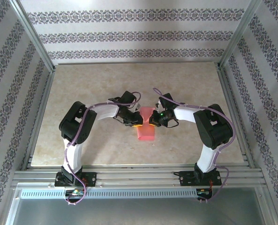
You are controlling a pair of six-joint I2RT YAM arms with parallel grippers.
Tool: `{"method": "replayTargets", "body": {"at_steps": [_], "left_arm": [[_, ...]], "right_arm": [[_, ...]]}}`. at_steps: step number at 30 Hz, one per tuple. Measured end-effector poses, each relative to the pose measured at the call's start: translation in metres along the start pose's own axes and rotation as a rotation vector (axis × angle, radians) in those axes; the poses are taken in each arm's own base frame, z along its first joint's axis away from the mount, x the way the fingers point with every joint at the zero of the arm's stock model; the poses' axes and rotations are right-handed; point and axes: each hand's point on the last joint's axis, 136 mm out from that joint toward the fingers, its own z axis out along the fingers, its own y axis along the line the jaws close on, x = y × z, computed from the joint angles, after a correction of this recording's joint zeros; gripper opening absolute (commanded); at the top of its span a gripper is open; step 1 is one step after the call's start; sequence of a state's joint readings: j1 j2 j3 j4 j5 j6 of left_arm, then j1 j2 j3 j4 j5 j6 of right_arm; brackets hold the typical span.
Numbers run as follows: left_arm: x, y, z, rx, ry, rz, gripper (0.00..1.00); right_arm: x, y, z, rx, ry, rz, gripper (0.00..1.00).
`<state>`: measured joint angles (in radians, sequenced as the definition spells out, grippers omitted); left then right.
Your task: Fold a paper plane with a square sheet of paper (pick it up from the middle)
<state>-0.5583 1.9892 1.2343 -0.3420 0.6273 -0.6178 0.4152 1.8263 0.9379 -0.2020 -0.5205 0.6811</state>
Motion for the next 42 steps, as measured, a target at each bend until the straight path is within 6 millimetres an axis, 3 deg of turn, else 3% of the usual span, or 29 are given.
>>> {"method": "replayTargets", "body": {"at_steps": [10, 23, 31, 42], "left_arm": [[0.023, 0.013, -0.003, -0.008, -0.002, -0.054, 0.17], [0.024, 0.016, -0.006, -0.040, -0.025, -0.031, 0.13], [0.027, -0.012, -0.022, 0.016, -0.053, 0.017, 0.14], [0.034, -0.009, -0.001, -0.005, -0.024, -0.009, 0.14]], "right_arm": [[0.000, 0.002, 0.002, -0.003, 0.000, -0.008, 0.05], [-0.001, 0.003, 0.003, -0.005, 0.000, -0.011, 0.05], [-0.001, 0.003, 0.003, -0.005, 0.000, -0.009, 0.05], [-0.001, 0.005, 0.004, -0.010, -0.003, -0.015, 0.04]]}}
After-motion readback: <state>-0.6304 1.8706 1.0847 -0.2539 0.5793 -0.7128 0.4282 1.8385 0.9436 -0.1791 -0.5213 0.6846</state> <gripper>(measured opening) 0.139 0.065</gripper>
